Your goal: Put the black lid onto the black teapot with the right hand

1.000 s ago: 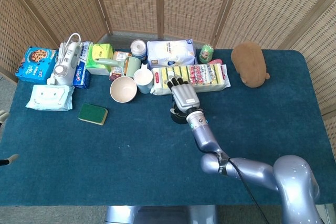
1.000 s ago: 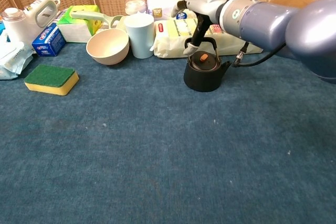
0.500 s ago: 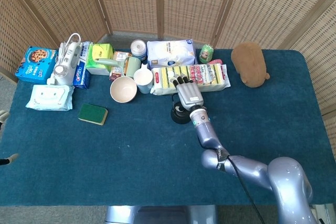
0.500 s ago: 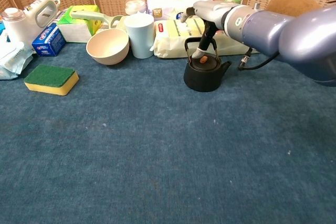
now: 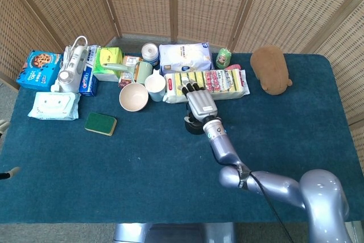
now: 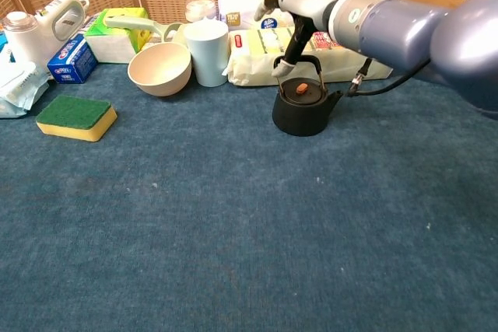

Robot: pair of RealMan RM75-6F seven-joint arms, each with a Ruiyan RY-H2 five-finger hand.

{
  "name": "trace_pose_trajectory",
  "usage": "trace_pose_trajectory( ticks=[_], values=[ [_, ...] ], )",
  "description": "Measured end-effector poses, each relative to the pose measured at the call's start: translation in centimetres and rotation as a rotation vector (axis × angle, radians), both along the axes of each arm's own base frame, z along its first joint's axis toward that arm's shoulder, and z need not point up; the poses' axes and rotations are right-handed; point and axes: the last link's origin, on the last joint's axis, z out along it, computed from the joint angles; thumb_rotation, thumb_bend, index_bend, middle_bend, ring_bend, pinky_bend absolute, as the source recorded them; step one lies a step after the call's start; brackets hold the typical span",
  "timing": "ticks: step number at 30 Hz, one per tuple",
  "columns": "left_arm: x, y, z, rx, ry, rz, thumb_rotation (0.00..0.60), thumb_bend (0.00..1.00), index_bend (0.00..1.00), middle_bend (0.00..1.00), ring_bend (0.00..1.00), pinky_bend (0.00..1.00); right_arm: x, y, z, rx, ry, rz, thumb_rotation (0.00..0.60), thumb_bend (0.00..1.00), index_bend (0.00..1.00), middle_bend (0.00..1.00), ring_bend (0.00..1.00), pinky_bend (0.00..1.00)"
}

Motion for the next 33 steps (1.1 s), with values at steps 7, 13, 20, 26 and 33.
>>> trace_pose_trajectory(
  ticks=[7, 13, 20, 26, 33],
  values=[
    [0.4, -0.4, -0.1, -0.008, 0.003, -0.023, 0.600, 0.14, 0.00, 0.00, 0.00, 0.05, -0.7, 1.6, 4.0, -0.031, 0.022, 0.043, 0.588, 0.05, 0.15, 0.08, 0.06, 0.18],
    [0.5, -0.6, -0.5, -0.022, 0.019, -0.022, 0.600, 0.14, 0.00, 0.00, 0.00, 0.05, -3.2, 3.1, 7.4, -0.136, 0.049, 0.104, 0.305, 0.00, 0.21, 0.12, 0.07, 0.03],
    [1.2, -0.9, -0.8, -0.036, 0.019, -0.065, 0.600, 0.14, 0.00, 0.00, 0.00, 0.05, -7.8, 5.7, 11.3, -0.237, 0.083, 0.207, 0.300, 0.00, 0.22, 0.13, 0.07, 0.04],
    [1.6, -1.3, -0.9, -0.041, 0.027, -0.096, 0.600, 0.14, 0.00, 0.00, 0.00, 0.05, -14.8, 10.4, 15.4, -0.302, 0.116, 0.207, 0.302, 0.00, 0.22, 0.13, 0.07, 0.04],
    [2.1, -2.0, -0.7, -0.021, 0.032, -0.136, 0.600, 0.14, 0.00, 0.00, 0.00, 0.05, -20.8, 16.8, 18.7, -0.344, 0.184, 0.102, 0.301, 0.00, 0.21, 0.12, 0.06, 0.06]
  ],
)
